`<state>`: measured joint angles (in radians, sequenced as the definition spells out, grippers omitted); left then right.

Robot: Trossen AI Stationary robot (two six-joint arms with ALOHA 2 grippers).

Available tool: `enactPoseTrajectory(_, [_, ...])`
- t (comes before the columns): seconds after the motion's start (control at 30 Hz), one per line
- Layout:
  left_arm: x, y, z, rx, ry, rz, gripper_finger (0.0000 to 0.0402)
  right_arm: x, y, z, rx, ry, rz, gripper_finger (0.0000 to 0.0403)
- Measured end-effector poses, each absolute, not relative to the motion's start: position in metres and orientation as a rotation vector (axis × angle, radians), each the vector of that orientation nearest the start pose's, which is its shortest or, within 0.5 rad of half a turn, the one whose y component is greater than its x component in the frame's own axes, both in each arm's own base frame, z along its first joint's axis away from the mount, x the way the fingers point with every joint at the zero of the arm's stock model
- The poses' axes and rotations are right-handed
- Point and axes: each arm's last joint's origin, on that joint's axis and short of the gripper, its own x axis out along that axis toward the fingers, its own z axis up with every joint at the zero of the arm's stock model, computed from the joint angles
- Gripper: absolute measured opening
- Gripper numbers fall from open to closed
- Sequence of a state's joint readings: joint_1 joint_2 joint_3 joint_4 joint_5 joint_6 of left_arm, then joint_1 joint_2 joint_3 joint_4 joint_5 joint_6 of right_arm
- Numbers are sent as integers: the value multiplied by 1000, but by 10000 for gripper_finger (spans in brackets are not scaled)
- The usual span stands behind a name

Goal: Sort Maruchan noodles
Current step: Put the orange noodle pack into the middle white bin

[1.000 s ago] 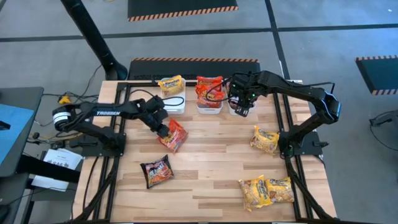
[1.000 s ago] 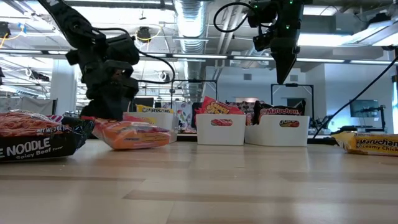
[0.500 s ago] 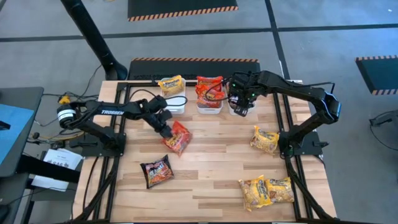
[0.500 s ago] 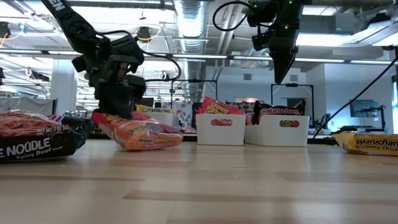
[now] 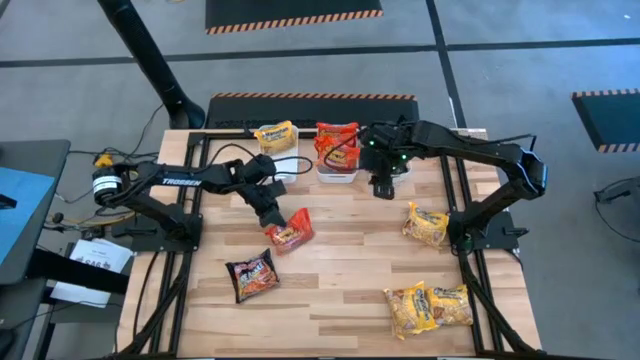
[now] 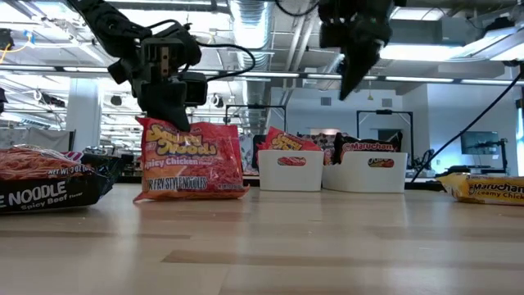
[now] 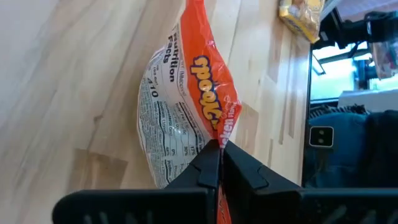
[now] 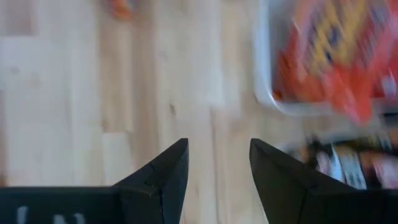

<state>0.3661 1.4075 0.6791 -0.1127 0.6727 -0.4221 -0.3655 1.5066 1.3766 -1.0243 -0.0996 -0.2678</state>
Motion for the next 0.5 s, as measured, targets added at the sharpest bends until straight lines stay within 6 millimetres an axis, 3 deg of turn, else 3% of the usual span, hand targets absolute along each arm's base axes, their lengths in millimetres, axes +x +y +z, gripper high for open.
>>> enactPoseTrajectory(0.17, [251,70,178,-802,805,-135,0,290,-88,312,-92,1012,47,195])
enactPoseTrajectory(0.5, [253,64,178,-806,818,-141,0,307,-70,320,-199,870,103,203])
